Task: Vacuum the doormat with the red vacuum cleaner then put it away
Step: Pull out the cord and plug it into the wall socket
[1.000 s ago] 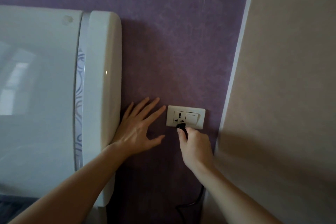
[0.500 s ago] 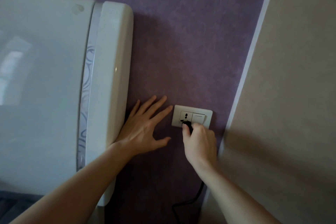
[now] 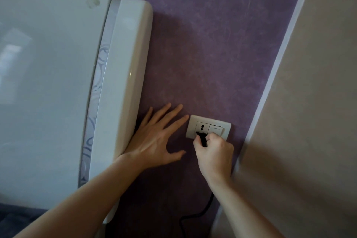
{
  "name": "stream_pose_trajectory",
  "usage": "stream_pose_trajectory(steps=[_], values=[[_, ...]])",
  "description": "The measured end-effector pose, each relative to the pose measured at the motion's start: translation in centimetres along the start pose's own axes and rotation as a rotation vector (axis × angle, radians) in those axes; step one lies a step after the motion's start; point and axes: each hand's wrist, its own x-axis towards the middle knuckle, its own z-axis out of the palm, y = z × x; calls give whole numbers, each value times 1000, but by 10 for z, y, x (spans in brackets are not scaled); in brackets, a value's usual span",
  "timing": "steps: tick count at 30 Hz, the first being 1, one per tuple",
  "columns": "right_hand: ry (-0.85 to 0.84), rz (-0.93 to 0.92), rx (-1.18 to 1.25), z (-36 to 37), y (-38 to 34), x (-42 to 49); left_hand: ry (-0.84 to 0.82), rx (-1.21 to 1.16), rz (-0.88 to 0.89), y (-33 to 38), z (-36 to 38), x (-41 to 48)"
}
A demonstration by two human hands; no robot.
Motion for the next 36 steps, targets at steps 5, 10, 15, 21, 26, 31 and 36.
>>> stream_pose_trajectory(steps=[5, 10, 15, 21, 26, 31, 36], values=[[10, 11, 52, 7, 6, 1, 8, 4, -4, 0, 1, 0], [14, -12, 50, 8, 10, 3, 22, -20, -4, 0, 2, 0], [30, -4, 60, 8, 18, 10, 14, -40, -4, 1, 0, 1], [-2, 77, 45, 14, 19, 19, -1, -17, -13, 0, 1, 1], [-66, 135, 48, 12, 14, 15, 2, -31, -21, -1, 2, -1], [-11, 70, -93, -9, 7, 5, 17, -83, -25, 0, 2, 1], [-40, 100, -6, 1, 10, 10, 8, -102, -35, 0, 1, 2]])
